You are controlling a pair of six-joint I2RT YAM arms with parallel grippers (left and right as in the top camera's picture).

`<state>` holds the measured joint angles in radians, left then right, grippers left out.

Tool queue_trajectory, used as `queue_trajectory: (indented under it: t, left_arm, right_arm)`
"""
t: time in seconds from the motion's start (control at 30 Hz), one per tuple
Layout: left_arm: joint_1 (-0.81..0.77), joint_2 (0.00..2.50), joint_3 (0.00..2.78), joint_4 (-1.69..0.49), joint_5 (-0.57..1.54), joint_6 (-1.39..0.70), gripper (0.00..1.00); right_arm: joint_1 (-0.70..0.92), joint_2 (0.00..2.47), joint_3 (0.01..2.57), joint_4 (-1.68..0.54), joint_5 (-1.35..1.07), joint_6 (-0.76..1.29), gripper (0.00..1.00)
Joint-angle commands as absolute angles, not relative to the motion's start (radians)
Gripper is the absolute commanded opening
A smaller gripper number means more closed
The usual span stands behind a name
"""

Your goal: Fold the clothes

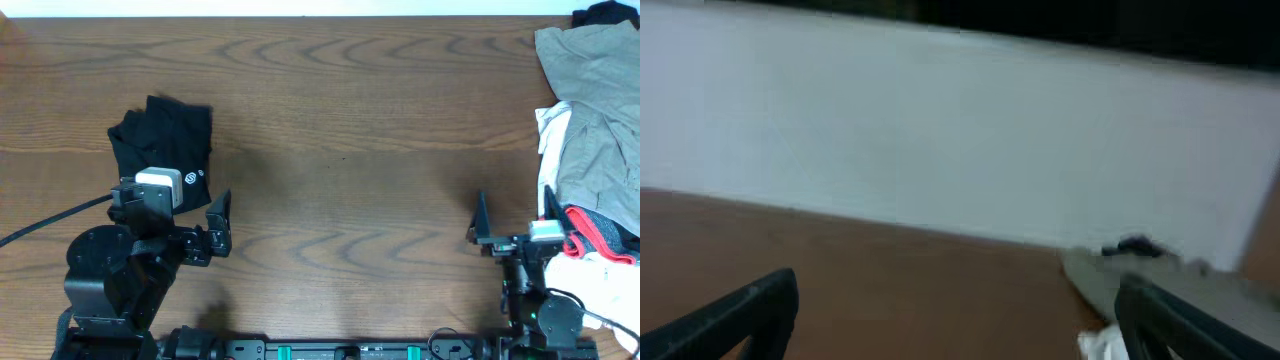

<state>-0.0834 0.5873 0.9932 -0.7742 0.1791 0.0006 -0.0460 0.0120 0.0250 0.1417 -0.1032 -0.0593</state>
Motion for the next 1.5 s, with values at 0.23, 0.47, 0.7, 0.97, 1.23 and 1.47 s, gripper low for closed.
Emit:
queue_trajectory:
  t: [0.23,0.47,0.7,0.97,1.23,1.47]
  left_arm:
    - [-0.082,0.585,0.99,-0.771,0.171,0.014,0.98]
    - [-0.082,0.585,0.99,-0.771,0.171,0.014,0.98]
    - [-0.082,0.585,0.99,-0.771,0.171,0.014,0.98]
    - [-0.082,0.585,0.99,-0.771,0.171,0.014,0.98]
    - [-0.082,0.585,0.99,-0.771,0.171,0.014,0.98]
    - [-0.052,0.561,0.989,-0.815,0.17,0.014,0.98]
  right_arm:
    - [-0.013,0.011,0.006,-0.067,-0.059,-0.076,0.99]
    - [-0.013,0.013,0.006,-0.069,-0.059,-0.076,0.99]
    - [-0.013,0.013,0.006,-0.069,-0.059,-0.076,0.99]
    - [-0.013,0.013,0.006,-0.069,-0.059,-0.076,0.99]
    - [-0.013,0.013,0.006,-0.069,-0.059,-0.076,0.99]
    - [-0.013,0.013,0.006,-0.069,-0.059,-0.076,0.99]
